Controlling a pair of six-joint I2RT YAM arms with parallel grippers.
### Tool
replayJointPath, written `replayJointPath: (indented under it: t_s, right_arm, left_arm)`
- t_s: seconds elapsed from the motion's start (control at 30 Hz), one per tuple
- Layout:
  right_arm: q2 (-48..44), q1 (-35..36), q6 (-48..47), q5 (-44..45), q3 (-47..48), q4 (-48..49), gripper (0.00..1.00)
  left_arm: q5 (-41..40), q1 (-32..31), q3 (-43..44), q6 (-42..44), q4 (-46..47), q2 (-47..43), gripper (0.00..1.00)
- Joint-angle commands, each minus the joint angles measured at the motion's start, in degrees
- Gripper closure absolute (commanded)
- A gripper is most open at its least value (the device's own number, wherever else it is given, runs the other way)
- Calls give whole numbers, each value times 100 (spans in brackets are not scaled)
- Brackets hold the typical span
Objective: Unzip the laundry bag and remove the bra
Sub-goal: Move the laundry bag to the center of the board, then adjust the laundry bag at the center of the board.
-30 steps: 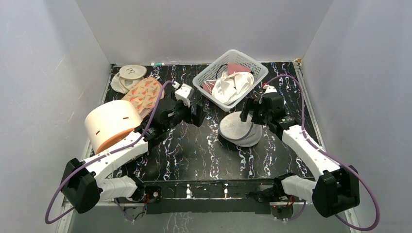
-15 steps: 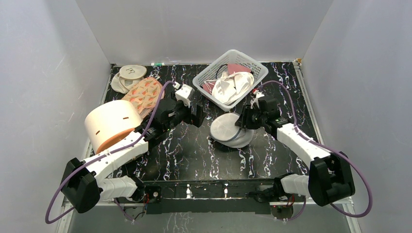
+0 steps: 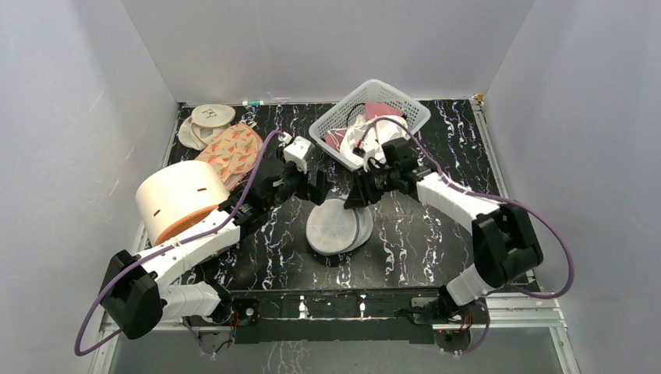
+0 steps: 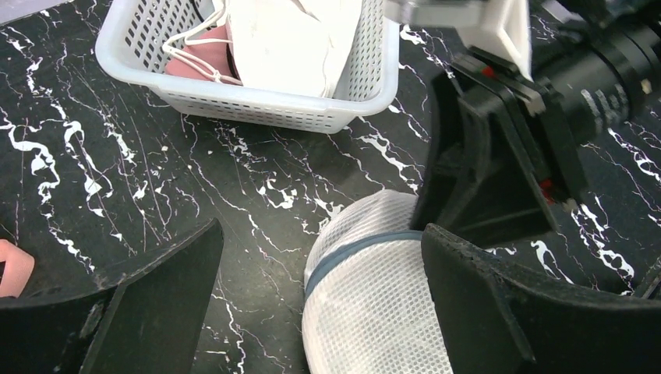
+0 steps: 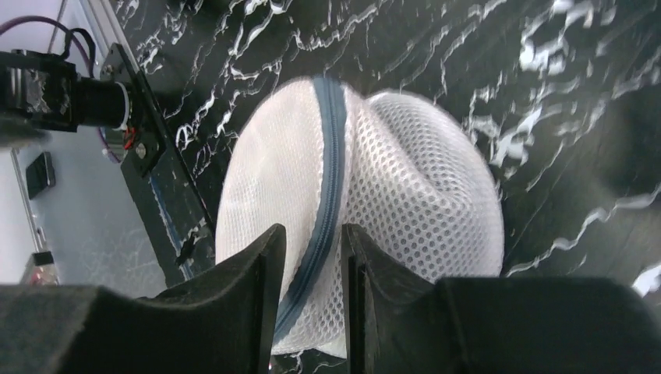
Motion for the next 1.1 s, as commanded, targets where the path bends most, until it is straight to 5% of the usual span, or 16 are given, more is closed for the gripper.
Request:
replayJointPath:
  t_s: [0.0, 0.17, 0.4, 0.63, 0.77, 0.9, 1.07]
  right_arm:
    - [598, -9, -1031, -456, 1221, -828, 68]
    - [615, -12, -455, 1912, 1796, -1103, 39]
    - [-707, -15, 352, 3189, 1117, -1063, 2]
    - [-1893, 248, 1700, 1819, -494, -714, 2]
    - [-2455, 871, 2430, 2146, -1188, -283, 6]
    - [-2533, 974, 2915, 2386, -1652, 165, 25]
    - [-2496, 947, 3177, 3265, -1869, 728, 33]
  left_arm:
    - [75, -24, 225, 88, -88, -297, 2]
    - [418, -29, 541, 29, -823, -508, 2]
    - [998, -23, 574, 47, -2021, -797, 2]
    - [1295, -30, 641, 201, -2568, -718, 2]
    - [1516, -46, 774, 220, -2624, -438, 2]
    - [1603, -92, 842, 23, -2409, -274, 2]
    - [1677, -251, 622, -392, -1998, -360, 2]
